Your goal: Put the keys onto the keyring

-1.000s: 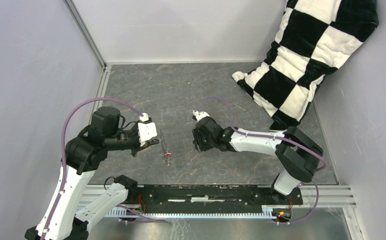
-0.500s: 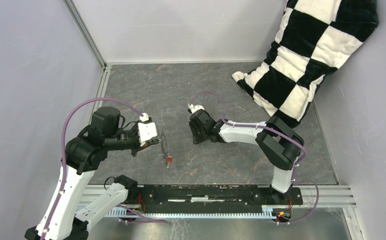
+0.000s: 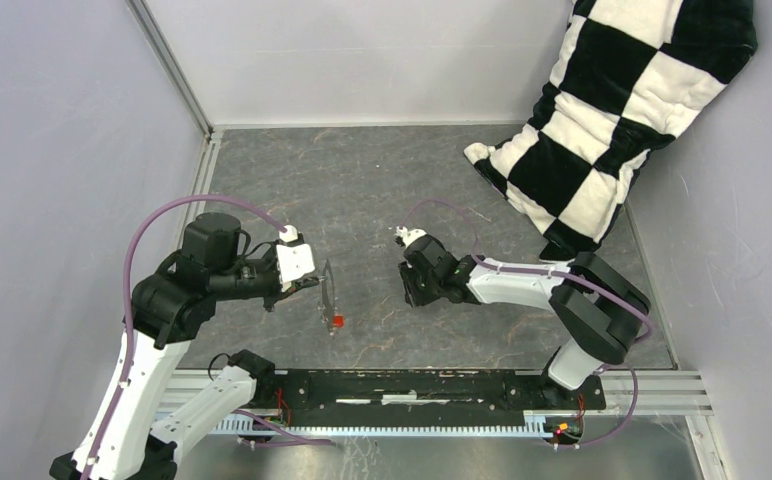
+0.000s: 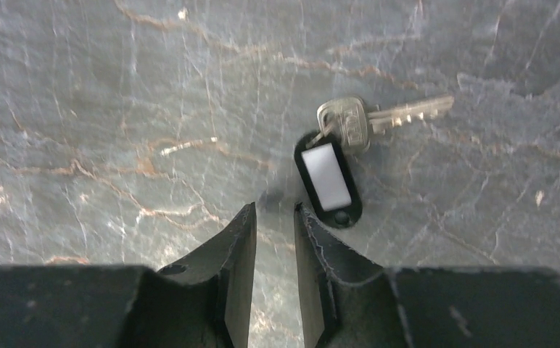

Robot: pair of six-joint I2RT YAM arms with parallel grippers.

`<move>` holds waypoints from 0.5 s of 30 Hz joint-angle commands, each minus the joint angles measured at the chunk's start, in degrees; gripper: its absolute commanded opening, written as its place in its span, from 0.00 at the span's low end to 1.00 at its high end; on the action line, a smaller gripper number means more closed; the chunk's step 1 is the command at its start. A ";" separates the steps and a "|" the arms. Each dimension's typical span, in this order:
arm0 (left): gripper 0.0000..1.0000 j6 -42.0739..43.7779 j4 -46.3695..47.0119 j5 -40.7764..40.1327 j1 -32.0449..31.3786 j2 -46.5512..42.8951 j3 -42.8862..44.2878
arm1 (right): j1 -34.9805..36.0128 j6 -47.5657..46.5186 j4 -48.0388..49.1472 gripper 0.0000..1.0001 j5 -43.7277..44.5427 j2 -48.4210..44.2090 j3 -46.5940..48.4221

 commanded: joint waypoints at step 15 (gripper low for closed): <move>0.02 1.65 2.74 1.07 0.00 -0.76 -0.21 | -0.21 4.34 -11.93 0.48 8.25 -1.88 10.58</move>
